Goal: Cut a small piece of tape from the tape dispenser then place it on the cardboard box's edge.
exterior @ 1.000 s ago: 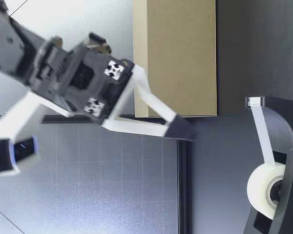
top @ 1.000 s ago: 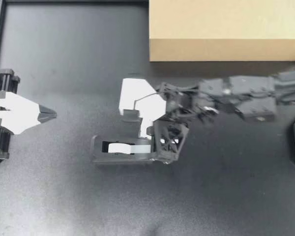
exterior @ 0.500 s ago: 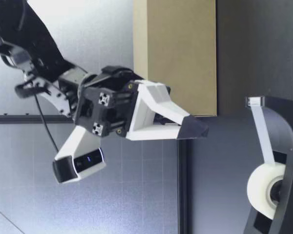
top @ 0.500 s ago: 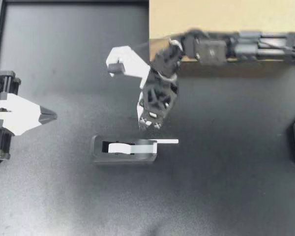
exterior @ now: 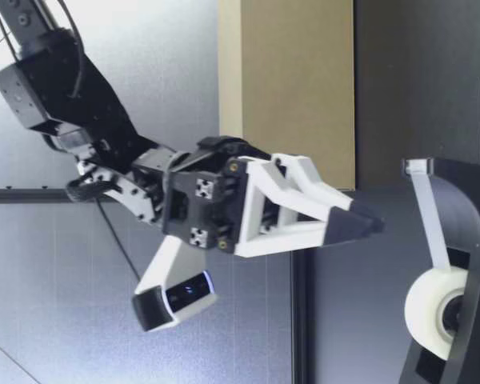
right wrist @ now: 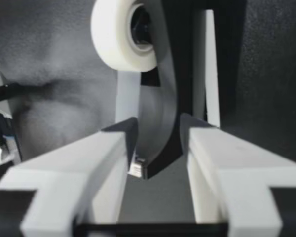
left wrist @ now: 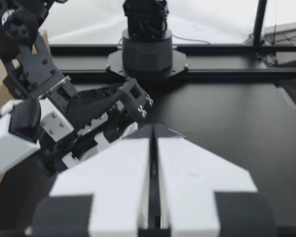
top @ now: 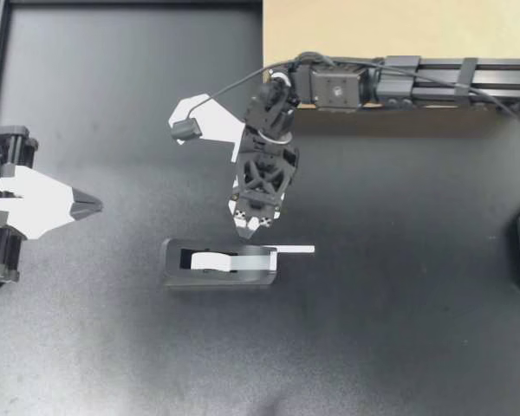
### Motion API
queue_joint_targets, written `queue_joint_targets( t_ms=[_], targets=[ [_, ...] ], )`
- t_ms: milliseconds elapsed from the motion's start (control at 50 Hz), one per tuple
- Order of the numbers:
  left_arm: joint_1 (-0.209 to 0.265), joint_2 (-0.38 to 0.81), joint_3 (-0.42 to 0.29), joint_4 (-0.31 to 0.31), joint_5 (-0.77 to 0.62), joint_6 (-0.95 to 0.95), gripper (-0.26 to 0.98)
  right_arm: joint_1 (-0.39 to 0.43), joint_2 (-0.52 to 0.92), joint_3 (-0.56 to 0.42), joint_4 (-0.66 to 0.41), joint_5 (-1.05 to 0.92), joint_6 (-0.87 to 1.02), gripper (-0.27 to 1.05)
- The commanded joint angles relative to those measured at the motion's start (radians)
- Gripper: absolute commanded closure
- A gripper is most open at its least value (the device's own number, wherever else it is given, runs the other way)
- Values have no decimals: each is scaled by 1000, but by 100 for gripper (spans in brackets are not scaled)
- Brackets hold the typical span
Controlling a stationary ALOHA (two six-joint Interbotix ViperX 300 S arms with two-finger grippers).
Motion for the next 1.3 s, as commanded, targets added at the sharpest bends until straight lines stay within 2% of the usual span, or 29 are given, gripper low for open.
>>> queue_joint_targets(
  t_ms=[0, 380, 760, 1080, 1280],
  targets=[
    [-2, 6, -11, -2, -9, 2, 84, -5, -12, -25, 11, 12, 0, 34],
    [-2, 6, -11, 0, -12, 8, 84, 20, 26, -25, 67, 44, 0, 34],
    [-2, 6, -11, 0, -12, 8, 84, 41, 37, -21, 71, 51, 2, 35],
    [-2, 6, -9, 0, -12, 9, 84, 48, 28, -20, 71, 63, 6, 54],
    [-2, 6, -9, 0, -12, 9, 84, 48, 6, -21, 71, 61, 6, 71]
  ],
)
